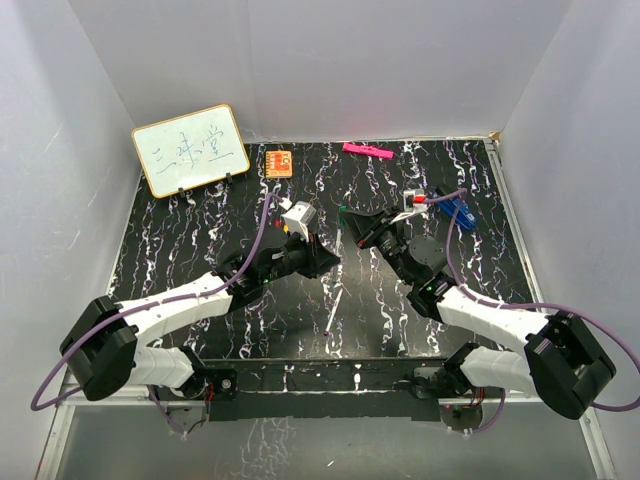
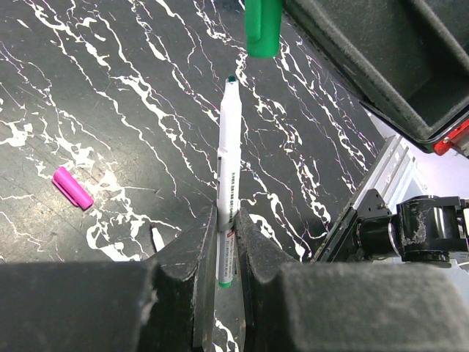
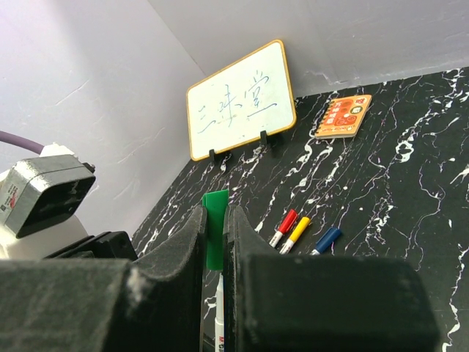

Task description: Insert the pens into the pen caps

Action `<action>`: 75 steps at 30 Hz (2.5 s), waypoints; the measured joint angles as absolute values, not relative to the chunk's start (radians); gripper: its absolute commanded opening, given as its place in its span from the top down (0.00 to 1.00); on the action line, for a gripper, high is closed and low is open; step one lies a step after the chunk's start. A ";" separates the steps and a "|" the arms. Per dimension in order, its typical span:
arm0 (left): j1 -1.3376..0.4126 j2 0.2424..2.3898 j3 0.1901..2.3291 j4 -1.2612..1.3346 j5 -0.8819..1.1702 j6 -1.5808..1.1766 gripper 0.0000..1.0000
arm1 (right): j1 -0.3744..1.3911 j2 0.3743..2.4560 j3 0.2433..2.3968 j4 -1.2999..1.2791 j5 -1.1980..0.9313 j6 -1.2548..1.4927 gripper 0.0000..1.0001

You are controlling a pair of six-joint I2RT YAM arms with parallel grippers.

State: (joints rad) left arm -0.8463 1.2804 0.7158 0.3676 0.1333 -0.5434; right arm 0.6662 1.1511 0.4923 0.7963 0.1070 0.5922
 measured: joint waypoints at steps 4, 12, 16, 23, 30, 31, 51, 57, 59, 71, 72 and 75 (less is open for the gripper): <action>-0.846 1.280 0.716 0.368 0.131 -0.543 1.00 | 0.666 1.151 0.492 0.797 0.107 0.592 1.00; -0.846 1.281 0.716 0.368 0.131 -0.544 1.00 | 0.666 1.158 0.492 0.807 0.110 0.594 1.00; -0.846 1.281 0.716 0.368 0.131 -0.544 1.00 | 0.666 1.172 0.492 0.820 0.109 0.601 1.00; -0.846 1.281 0.716 0.368 0.131 -0.544 1.00 | 0.667 1.179 0.487 0.829 0.109 0.604 1.00; -0.846 1.281 0.716 0.369 0.131 -0.544 1.00 | 0.667 1.186 0.475 0.837 0.109 0.605 1.00; -0.846 1.281 0.716 0.369 0.131 -0.544 1.00 | 0.667 1.187 0.475 0.838 0.109 0.605 1.00; -0.846 1.284 0.716 0.375 0.131 -0.555 1.00 | 0.667 1.198 0.460 0.862 0.105 0.626 1.00; -0.846 1.285 0.716 0.373 0.131 -0.562 1.00 | 0.668 1.198 0.445 0.876 0.105 0.636 1.00; -0.846 1.287 0.716 0.373 0.131 -0.562 1.00 | 0.668 1.198 0.442 0.881 0.106 0.640 1.00; -0.846 1.306 0.716 0.381 0.134 -0.570 1.00 | 0.675 1.198 0.435 0.888 0.113 0.653 1.00; -0.846 1.306 0.716 0.382 0.134 -0.570 1.00 | 0.675 1.198 0.435 0.887 0.113 0.652 1.00; -0.846 1.306 0.716 0.390 0.134 -0.574 1.00 | 0.677 1.198 0.435 0.887 0.113 0.652 1.00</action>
